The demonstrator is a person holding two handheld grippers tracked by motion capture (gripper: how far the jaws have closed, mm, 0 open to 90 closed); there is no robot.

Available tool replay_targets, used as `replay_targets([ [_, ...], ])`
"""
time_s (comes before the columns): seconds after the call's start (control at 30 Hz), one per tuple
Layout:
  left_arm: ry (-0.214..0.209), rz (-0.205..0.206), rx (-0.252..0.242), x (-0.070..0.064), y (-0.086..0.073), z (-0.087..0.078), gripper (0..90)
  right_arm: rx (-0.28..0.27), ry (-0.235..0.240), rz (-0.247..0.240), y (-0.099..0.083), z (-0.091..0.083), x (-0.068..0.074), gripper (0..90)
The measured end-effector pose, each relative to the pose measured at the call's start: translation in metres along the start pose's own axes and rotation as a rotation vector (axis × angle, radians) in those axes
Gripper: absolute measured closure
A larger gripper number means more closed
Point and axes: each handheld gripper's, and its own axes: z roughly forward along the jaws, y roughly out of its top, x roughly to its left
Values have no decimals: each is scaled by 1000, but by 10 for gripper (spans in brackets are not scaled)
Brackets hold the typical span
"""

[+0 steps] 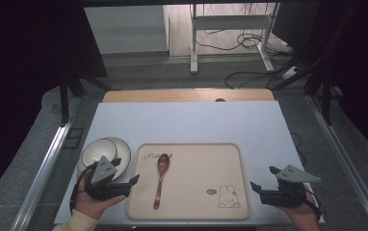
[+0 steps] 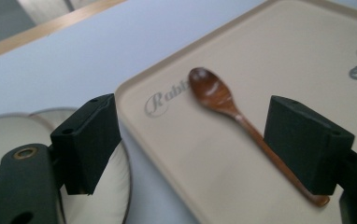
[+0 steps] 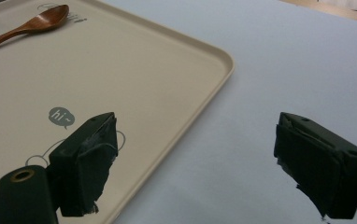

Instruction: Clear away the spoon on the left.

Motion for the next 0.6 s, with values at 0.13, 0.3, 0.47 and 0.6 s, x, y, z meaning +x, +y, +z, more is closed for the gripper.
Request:
replay_targets([
  [0.13, 9, -21, 21, 5, -10, -5, 184, 3, -3, -1, 1, 2, 1, 139],
  [0.3, 18, -25, 28, 8, -13, -5, 186, 14, 1, 2, 1, 7, 0, 139],
  [0.47, 15, -18, 40, 6, -14, -4, 189, 13, 2, -1, 1, 8, -1, 139],
  [0.6, 21, -24, 34, 5, -12, -4, 188, 3, 5, 6, 1, 8, -2, 139],
])
